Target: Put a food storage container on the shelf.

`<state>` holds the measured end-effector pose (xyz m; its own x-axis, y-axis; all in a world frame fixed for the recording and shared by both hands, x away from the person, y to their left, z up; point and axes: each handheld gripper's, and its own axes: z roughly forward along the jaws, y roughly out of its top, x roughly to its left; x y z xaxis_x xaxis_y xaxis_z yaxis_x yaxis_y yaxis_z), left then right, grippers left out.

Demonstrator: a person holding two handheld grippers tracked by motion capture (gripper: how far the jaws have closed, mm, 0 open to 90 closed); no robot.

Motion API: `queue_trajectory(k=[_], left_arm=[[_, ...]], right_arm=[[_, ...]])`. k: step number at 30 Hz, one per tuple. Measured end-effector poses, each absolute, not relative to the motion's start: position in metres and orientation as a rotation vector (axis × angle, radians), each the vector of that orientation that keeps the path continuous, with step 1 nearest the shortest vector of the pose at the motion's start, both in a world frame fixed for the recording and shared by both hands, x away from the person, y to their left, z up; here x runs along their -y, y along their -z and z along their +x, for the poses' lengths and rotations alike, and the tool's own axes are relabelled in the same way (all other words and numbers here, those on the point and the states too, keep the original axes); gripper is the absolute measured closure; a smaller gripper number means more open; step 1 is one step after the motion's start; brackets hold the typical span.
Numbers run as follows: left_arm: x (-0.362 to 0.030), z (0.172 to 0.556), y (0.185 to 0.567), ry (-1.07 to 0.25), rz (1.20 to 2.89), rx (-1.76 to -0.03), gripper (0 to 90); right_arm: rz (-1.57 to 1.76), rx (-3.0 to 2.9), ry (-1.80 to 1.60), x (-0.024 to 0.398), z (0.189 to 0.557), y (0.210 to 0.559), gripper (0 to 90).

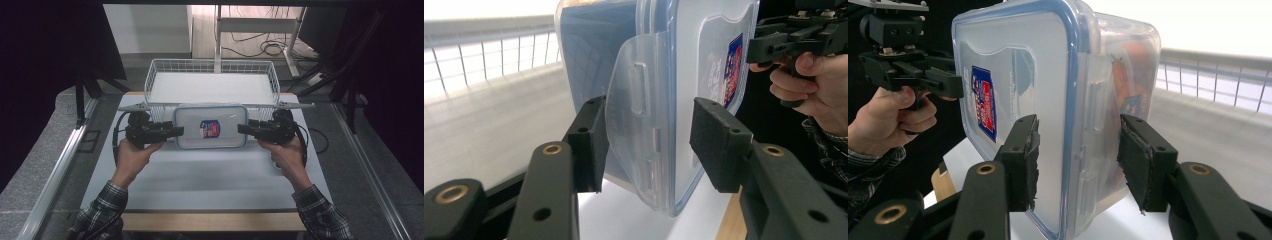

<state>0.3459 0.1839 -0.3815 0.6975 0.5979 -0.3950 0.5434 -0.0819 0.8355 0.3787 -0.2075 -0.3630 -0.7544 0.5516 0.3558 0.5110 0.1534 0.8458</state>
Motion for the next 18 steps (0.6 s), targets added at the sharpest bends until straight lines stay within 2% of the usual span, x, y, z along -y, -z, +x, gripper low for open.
queue_trajectory(k=[18], left_arm=[[-0.185, 0.383, 0.334, -0.090, 1.736, -0.902, 50.6]], right_arm=[[1.092, -2.295, -1.736, 0.205, 0.415, 0.318, 51.8]])
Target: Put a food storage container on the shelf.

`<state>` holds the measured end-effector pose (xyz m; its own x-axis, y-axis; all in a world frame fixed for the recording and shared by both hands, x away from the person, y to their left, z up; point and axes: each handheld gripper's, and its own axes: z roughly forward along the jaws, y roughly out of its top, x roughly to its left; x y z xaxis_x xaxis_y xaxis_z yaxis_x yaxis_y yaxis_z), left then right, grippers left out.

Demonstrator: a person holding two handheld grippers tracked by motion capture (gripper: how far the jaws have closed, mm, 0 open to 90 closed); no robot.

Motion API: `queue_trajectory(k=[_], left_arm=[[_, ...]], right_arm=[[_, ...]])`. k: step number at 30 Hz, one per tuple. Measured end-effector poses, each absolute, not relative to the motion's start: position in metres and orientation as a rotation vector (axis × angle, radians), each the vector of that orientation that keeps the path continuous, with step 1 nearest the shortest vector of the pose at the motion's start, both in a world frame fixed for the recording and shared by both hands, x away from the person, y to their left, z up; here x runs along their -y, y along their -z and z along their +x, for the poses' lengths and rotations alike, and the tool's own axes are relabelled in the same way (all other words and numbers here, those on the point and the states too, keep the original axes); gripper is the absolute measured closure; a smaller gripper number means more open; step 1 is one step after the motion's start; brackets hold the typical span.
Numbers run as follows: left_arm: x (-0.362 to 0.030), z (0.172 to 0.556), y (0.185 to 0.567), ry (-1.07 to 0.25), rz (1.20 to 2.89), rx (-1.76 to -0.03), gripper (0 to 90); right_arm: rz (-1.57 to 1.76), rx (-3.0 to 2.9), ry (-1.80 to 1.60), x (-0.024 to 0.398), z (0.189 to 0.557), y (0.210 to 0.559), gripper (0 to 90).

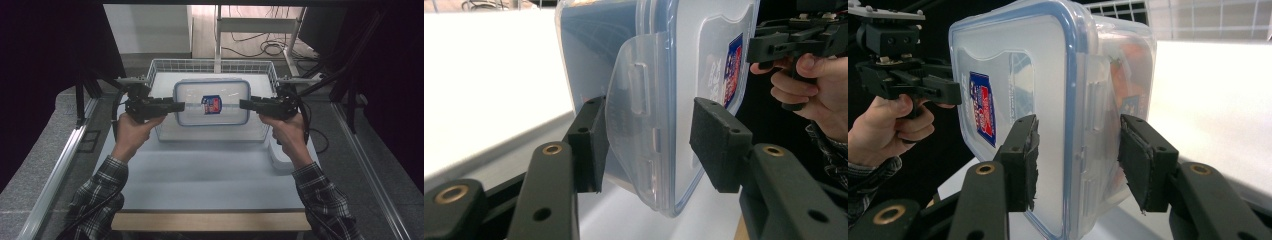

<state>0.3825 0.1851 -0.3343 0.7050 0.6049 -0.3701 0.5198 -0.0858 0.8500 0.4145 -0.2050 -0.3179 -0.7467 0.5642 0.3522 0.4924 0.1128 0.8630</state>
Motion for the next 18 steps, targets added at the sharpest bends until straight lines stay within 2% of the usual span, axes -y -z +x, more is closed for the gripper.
queue_trajectory(k=[18], left_arm=[[-0.181, 0.425, 0.313, -0.094, 1.734, -0.906, 50.6]], right_arm=[[1.139, -2.245, -1.753, 0.208, 0.450, 0.301, 51.4]])
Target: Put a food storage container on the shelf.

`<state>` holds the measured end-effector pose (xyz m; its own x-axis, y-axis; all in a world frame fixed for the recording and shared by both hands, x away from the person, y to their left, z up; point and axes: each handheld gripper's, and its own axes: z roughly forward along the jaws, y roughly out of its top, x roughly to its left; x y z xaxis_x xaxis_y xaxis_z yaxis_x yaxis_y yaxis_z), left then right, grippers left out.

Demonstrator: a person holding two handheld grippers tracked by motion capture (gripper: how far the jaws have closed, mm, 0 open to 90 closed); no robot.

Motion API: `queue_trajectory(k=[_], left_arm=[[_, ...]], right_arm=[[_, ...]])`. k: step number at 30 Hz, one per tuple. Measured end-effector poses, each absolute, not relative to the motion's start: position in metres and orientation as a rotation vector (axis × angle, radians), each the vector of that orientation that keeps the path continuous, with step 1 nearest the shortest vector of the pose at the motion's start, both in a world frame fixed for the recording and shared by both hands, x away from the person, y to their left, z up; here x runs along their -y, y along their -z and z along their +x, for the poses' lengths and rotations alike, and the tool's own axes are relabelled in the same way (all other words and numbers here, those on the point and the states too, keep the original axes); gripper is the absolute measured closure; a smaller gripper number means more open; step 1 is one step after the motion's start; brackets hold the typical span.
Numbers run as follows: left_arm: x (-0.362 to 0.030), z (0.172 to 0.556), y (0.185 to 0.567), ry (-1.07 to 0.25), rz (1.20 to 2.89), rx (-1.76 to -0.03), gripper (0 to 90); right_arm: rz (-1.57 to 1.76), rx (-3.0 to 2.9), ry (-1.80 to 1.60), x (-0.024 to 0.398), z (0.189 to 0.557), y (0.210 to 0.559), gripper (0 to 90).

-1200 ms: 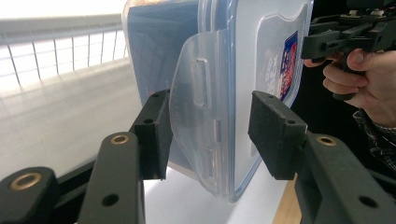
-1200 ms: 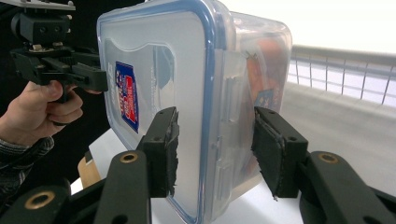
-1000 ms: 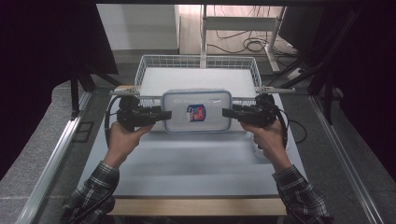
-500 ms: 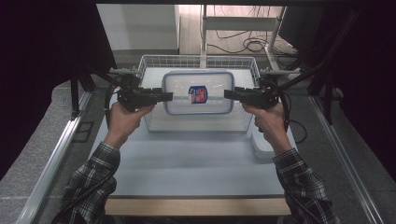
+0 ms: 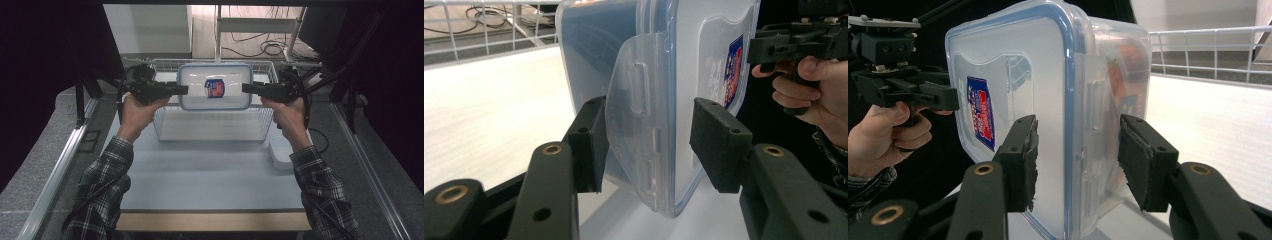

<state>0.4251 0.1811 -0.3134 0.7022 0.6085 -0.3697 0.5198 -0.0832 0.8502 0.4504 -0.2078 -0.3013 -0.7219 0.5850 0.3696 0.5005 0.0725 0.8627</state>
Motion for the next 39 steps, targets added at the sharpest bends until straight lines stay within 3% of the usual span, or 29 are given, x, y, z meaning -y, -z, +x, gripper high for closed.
queue_trajectory(k=[18, 31, 37, 39], left_arm=[[-0.182, 0.449, 0.321, -0.080, 1.690, -0.950, 49.3], [-0.177, 0.445, 0.316, -0.204, 1.725, -0.952, 46.2], [-0.177, 0.447, 0.316, -0.194, 1.709, -0.970, 45.9], [-0.177, 0.448, 0.316, -0.198, 1.712, -0.971, 45.3]], right_arm=[[1.211, -2.223, -1.753, 0.205, 0.475, 0.306, 51.1], [1.215, -2.191, -1.720, 0.199, 0.475, 0.303, 49.2], [1.222, -2.180, -1.711, 0.198, 0.477, 0.301, 50.4], [1.233, -2.166, -1.716, 0.198, 0.478, 0.300, 55.2]])
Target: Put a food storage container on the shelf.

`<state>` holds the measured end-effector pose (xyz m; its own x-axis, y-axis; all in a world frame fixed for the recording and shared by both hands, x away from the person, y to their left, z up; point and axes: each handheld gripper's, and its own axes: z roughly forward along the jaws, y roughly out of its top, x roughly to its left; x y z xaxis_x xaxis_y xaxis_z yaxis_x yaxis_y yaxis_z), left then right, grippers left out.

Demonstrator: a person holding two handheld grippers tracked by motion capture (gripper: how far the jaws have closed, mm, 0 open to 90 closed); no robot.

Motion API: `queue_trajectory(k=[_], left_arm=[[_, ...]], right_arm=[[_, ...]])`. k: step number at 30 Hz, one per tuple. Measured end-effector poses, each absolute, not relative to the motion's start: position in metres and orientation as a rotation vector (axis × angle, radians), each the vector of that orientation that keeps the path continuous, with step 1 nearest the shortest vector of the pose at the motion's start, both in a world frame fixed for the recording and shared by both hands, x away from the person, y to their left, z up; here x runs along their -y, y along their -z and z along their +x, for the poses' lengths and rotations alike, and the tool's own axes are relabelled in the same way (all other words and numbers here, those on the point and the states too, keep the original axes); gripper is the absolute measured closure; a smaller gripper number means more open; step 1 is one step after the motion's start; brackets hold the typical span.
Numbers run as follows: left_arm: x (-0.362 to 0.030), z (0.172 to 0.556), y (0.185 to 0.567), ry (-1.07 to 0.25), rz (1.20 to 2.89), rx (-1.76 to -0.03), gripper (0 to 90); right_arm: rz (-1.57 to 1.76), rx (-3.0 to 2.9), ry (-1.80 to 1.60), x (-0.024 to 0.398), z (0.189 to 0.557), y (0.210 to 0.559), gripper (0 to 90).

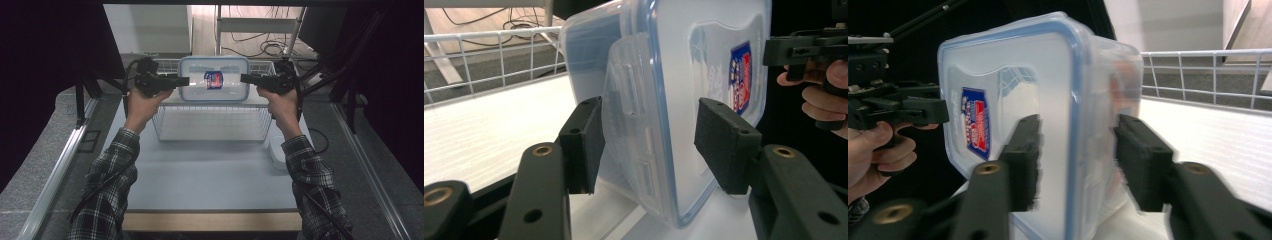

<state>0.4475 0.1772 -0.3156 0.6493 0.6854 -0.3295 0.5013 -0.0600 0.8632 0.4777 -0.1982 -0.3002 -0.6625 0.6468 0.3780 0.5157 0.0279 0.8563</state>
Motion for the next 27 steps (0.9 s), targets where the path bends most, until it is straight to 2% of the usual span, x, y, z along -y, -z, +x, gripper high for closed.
queue_trajectory(k=[12, 18, 27], left_arm=[[-0.179, 0.456, 0.315, -0.180, 1.710, -1.013, 42.9], [-0.179, 0.463, 0.318, -0.161, 1.730, -1.048, 33.9], [-0.184, 0.470, 0.321, -0.111, 1.703, -1.050, 33.8]], right_arm=[[1.279, -2.171, -1.636, 0.191, 0.481, 0.303, 57.2], [1.284, -2.179, -1.520, 0.185, 0.482, 0.308, 59.8], [1.299, -2.181, -1.528, 0.186, 0.482, 0.307, 60.7]])
